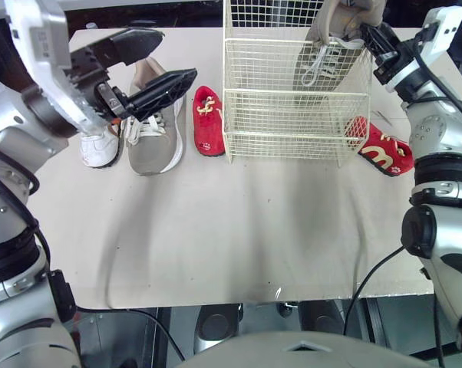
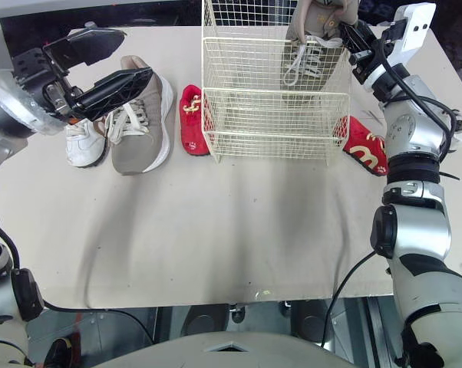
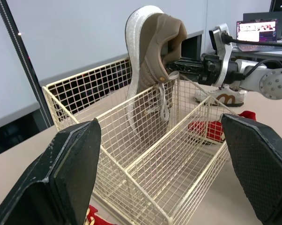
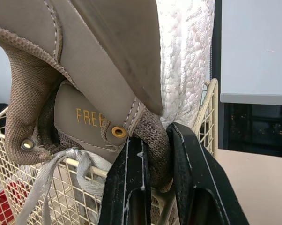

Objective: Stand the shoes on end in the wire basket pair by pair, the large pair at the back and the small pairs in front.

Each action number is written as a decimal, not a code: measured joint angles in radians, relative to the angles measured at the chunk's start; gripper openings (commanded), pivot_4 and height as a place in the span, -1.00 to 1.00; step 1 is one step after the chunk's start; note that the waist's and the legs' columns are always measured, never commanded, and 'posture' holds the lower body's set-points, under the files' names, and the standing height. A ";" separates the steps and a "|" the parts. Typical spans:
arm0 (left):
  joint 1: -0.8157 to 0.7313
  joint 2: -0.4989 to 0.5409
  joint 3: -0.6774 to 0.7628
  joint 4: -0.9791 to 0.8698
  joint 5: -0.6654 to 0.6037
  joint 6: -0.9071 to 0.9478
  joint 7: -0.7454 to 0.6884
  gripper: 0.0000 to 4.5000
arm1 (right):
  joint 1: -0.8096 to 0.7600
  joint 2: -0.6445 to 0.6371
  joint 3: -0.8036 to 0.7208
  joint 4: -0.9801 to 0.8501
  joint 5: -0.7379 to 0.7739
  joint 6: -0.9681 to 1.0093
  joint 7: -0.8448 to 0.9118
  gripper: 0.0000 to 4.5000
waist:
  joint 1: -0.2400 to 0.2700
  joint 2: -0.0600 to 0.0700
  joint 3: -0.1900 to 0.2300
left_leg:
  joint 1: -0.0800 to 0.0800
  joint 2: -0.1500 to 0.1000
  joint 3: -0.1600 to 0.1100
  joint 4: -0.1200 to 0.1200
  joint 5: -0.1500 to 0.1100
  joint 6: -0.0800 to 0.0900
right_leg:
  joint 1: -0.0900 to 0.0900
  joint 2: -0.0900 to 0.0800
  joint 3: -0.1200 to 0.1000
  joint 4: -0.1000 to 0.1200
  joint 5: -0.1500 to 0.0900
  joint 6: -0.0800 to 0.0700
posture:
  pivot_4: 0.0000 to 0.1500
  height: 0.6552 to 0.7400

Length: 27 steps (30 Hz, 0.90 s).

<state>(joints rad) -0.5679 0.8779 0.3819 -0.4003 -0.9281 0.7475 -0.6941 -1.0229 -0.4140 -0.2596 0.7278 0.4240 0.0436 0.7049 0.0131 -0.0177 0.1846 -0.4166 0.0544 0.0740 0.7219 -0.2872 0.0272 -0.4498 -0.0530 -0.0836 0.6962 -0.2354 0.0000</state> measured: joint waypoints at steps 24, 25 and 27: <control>0.053 -0.044 0.050 0.126 0.053 -0.064 0.044 1.00 | 0.243 -0.096 -0.011 -0.428 0.090 0.167 0.075 0.96 | -0.001 0.000 0.000 | 0.000 0.001 0.000 0.000 0.000 0.000 | 0.000 0.000 0.000 0.000 0.000 0.000 | 1.00 -0.27; 0.053 -0.045 0.054 0.154 0.066 -0.065 0.061 1.00 | 0.276 -0.118 0.002 -0.498 0.097 0.200 0.092 0.96 | -0.001 0.000 0.000 | 0.000 0.001 0.000 0.000 0.000 0.000 | 0.000 0.000 0.000 0.000 0.000 0.000 | 1.00 -0.27; 0.047 -0.046 0.057 0.222 0.093 -0.066 0.092 1.00 | 0.339 -0.151 0.032 -0.645 0.119 0.271 0.116 0.96 | -0.001 0.000 0.000 | 0.000 0.001 0.000 0.000 0.000 0.000 | 0.000 0.000 0.000 0.000 0.000 0.000 | 1.00 -0.27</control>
<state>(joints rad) -0.5211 0.8320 0.4387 -0.1780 -0.8355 0.6816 -0.6019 -0.6836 -0.5650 -0.2271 0.0828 0.5434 0.3146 0.8210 0.0118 -0.0176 0.1846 -0.4161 0.0550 0.0742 0.7215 -0.2873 0.0272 -0.4500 -0.0532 -0.0832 0.6959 -0.2355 0.0001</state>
